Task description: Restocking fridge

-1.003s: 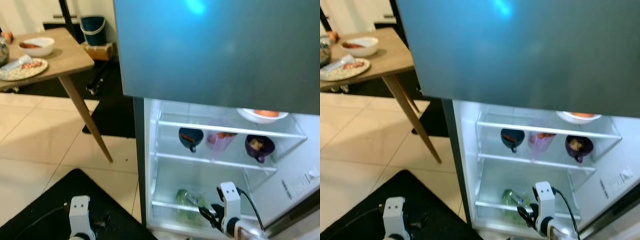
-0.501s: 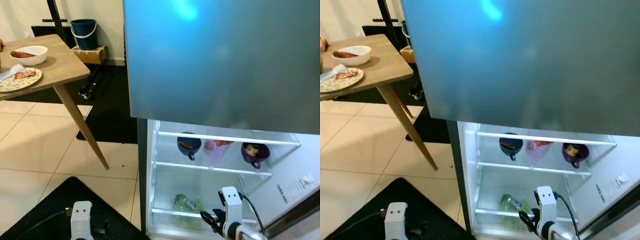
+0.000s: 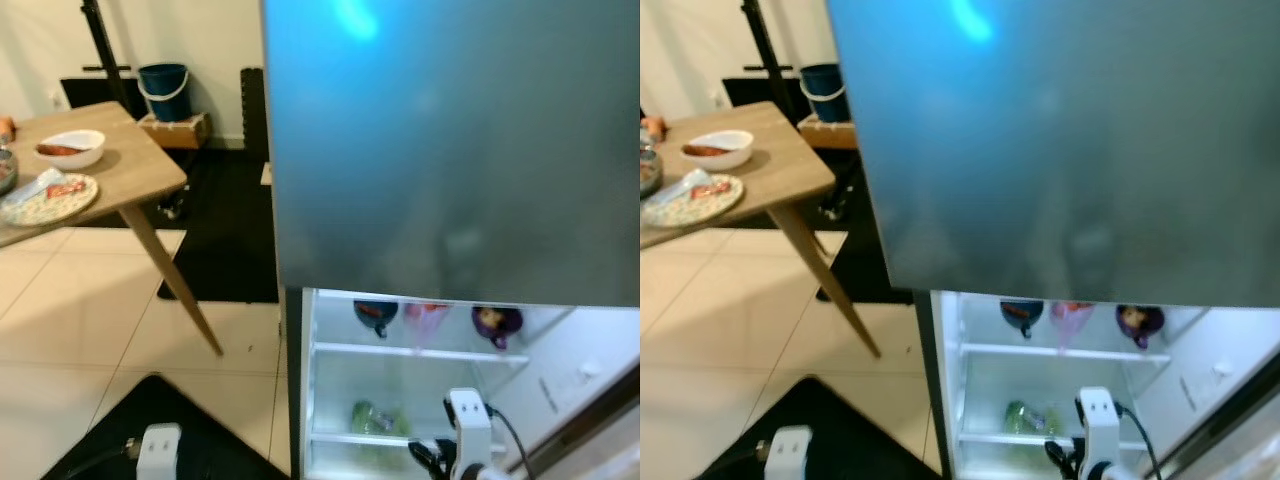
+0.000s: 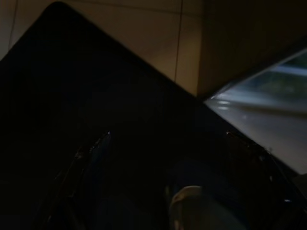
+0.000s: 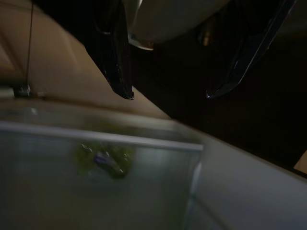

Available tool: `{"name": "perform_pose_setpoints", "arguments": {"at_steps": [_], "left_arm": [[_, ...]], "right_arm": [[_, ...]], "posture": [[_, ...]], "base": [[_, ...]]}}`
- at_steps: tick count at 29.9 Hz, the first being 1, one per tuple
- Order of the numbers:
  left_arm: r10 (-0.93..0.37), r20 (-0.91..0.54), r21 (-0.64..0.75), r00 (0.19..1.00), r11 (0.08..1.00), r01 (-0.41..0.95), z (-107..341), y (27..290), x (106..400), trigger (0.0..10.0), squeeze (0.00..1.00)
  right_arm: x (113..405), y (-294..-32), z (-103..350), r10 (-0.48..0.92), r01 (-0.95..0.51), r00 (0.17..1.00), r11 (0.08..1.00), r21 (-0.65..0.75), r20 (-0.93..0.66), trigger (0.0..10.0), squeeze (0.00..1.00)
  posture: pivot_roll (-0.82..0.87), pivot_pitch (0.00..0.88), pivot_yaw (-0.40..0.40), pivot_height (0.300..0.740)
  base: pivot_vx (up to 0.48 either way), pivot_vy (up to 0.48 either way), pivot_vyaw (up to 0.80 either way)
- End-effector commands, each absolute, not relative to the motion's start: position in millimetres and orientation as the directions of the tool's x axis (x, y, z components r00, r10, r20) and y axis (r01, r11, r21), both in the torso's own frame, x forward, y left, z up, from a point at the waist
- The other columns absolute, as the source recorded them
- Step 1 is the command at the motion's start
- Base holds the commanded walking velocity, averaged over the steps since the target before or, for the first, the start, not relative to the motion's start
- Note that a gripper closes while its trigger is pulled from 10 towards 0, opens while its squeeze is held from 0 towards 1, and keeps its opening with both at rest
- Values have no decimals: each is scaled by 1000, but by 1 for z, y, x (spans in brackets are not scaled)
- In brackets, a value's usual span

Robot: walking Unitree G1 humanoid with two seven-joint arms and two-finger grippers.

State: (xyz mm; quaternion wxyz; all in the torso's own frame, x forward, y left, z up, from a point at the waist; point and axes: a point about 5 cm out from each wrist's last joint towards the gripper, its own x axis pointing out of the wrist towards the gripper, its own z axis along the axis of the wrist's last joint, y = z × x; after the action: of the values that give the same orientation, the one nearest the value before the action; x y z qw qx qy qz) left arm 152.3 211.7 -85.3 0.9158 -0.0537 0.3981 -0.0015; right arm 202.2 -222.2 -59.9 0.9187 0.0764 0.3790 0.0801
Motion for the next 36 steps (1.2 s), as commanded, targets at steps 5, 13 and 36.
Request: {"name": "perform_pose_setpoints", "arguments": {"at_steps": [5, 13, 36], "left_arm": [[-47, -798, -95, 601, 994, -48, -96, 206, 132, 10000, 0], [-38, -831, -81, 555, 995, -54, -101, 204, 123, 10000, 0], [-66, -858, -103, 510, 994, -46, -105, 192, 119, 10000, 0]], "right_arm": [[187, -223, -69, 176, -37, 659, 978, 203, -731, 10000, 0], [179, -223, -74, 150, -2, 629, 982, 191, -763, 10000, 0], [150, -224, -91, 19, 43, 499, 998, 46, -866, 10000, 0]], "posture": [[-69, 0, 3, 740], [-69, 0, 0, 740], [-73, 0, -12, 740]], "base": [[0, 0, 0], [0, 0, 0], [0, 0, 0]]}}
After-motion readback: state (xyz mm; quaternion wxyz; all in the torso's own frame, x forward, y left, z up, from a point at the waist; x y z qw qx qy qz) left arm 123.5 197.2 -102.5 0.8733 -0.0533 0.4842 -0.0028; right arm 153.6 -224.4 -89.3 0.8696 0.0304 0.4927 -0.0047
